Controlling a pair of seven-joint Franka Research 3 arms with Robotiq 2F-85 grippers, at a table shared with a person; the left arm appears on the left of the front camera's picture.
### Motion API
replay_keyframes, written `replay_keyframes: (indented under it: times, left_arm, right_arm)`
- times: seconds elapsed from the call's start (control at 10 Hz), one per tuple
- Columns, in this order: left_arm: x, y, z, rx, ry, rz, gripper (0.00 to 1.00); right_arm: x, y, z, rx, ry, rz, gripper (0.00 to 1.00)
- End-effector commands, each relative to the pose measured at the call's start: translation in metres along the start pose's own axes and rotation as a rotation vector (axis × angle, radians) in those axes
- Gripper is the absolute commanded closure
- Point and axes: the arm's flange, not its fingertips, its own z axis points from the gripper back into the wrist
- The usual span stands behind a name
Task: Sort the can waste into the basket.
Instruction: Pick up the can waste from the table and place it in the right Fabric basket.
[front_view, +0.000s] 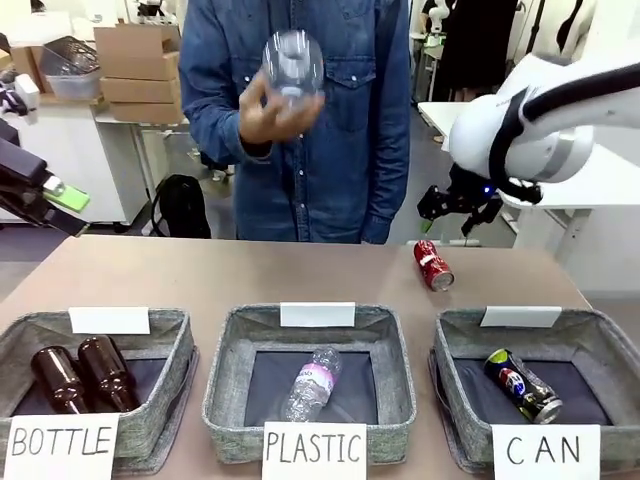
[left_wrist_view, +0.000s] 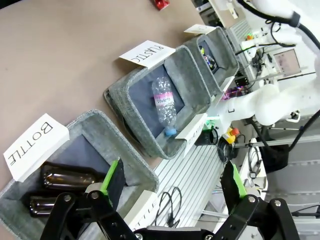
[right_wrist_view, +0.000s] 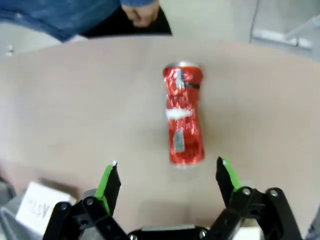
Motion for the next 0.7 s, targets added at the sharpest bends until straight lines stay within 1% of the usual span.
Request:
replay_keyframes:
  times: [0.0,0.1,0.3,0.4,0.6]
  left_arm:
    - [-0.002,-0.001,0.002,0.003,0.01,-0.003,0.0]
    - [-0.002,-0.001,0.002,0.003,0.01,-0.003,0.0]
    - [-0.002,-0.001,0.002,0.003,0.01,-0.003,0.0]
    - [-0.002,-0.001,0.002,0.003,0.01,-0.003,0.0]
    - [-0.002,-0.001,0.002,0.003,0.01,-0.003,0.0]
  right_arm:
    - [0.027,0.006,-0.025,-0.046,0.003,-0.018,0.0]
    - [0.034,0.005,-0.045,-0.072,0.029,-0.029,0.0]
    - [0.037,0.005,-0.076,-0.108,0.088,-0.03,0.0]
    - [0.036,0.006,-0.089,-0.113,0.118,-0.024,0.0]
    - [0.035,0.005,-0.103,-0.14,0.134,-0.037,0.0]
